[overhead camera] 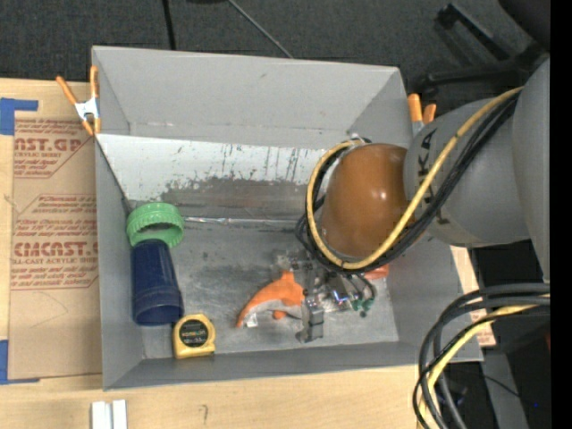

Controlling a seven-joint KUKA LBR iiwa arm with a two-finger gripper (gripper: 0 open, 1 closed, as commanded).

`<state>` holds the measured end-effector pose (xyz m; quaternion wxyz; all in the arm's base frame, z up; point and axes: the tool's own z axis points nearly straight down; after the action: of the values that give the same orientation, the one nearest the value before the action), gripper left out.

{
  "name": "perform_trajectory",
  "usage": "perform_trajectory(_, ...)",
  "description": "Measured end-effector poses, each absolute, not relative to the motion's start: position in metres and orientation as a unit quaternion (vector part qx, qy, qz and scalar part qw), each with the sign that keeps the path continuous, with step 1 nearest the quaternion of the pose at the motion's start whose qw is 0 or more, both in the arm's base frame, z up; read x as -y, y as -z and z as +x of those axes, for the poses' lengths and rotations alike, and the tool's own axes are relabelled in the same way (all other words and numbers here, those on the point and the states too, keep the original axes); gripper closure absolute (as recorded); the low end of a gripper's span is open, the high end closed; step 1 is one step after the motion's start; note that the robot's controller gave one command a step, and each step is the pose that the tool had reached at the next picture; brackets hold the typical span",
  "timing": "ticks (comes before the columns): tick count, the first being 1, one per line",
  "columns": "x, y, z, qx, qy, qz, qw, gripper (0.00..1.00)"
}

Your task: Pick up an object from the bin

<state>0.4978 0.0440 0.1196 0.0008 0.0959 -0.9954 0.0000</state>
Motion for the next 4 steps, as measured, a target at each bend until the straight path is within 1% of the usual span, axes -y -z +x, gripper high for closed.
perform_trajectory(1,-0.045,-0.096,0.499,0.996,0.001,0.091,-0.001,0.00)
perform_trajectory(2,-0.051,-0.077,0.499,0.999,0.001,0.051,0.000,0.00)
perform_trajectory(3,-0.056,-0.070,0.500,1.000,0.001,-0.008,0.000,1.00)
perform_trajectory(4,-0.056,-0.070,0.500,1.000,0.001,-0.008,0.000,1.00)
